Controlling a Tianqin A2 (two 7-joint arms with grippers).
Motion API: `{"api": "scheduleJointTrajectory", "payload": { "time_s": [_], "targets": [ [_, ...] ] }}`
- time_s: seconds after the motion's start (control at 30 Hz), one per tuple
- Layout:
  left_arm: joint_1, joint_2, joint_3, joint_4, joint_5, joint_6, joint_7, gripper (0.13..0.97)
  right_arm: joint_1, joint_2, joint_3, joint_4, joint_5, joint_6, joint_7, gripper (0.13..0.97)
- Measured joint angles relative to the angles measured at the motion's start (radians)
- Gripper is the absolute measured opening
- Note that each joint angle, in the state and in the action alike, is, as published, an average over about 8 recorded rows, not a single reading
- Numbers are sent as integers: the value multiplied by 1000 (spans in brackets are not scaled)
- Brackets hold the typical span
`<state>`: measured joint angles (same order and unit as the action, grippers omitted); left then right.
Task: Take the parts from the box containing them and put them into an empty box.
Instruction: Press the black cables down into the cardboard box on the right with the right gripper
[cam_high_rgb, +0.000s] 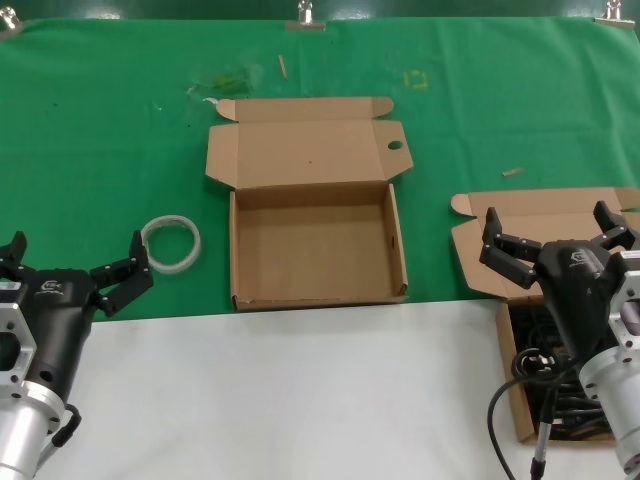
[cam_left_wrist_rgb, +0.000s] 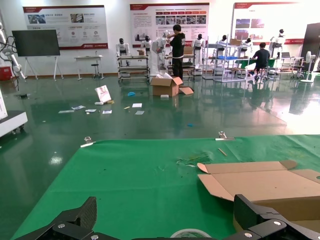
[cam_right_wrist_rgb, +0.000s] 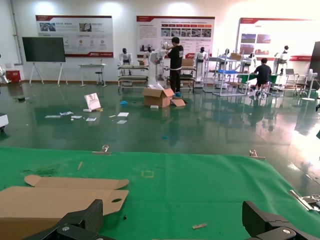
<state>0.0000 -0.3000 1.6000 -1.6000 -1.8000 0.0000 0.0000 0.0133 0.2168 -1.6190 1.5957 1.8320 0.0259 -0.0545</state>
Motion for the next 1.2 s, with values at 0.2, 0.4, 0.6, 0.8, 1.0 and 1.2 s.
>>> {"api": "scheduleJointTrajectory", "payload": {
  "time_s": [0.2, 0.4, 0.6, 0.8, 1.0, 1.2],
  "targets": [
    [0, 0, 0, 0, 0, 0, 0, 966, 0, 0, 0, 0, 0, 0, 0, 966],
    [0, 0, 0, 0, 0, 0, 0, 966, 0, 0, 0, 0, 0, 0, 0, 966],
    [0, 0, 0, 0, 0, 0, 0, 966, 0, 0, 0, 0, 0, 0, 0, 966],
    [0, 0, 0, 0, 0, 0, 0, 966, -9, 0, -48, 13, 57, 63, -38, 966],
    [0, 0, 0, 0, 0, 0, 0, 966, -38, -7, -164, 61, 256, 261, -205, 966],
    [0, 0, 0, 0, 0, 0, 0, 966, -83, -11, -184, 124, 418, 452, -451, 966]
  ]
}}
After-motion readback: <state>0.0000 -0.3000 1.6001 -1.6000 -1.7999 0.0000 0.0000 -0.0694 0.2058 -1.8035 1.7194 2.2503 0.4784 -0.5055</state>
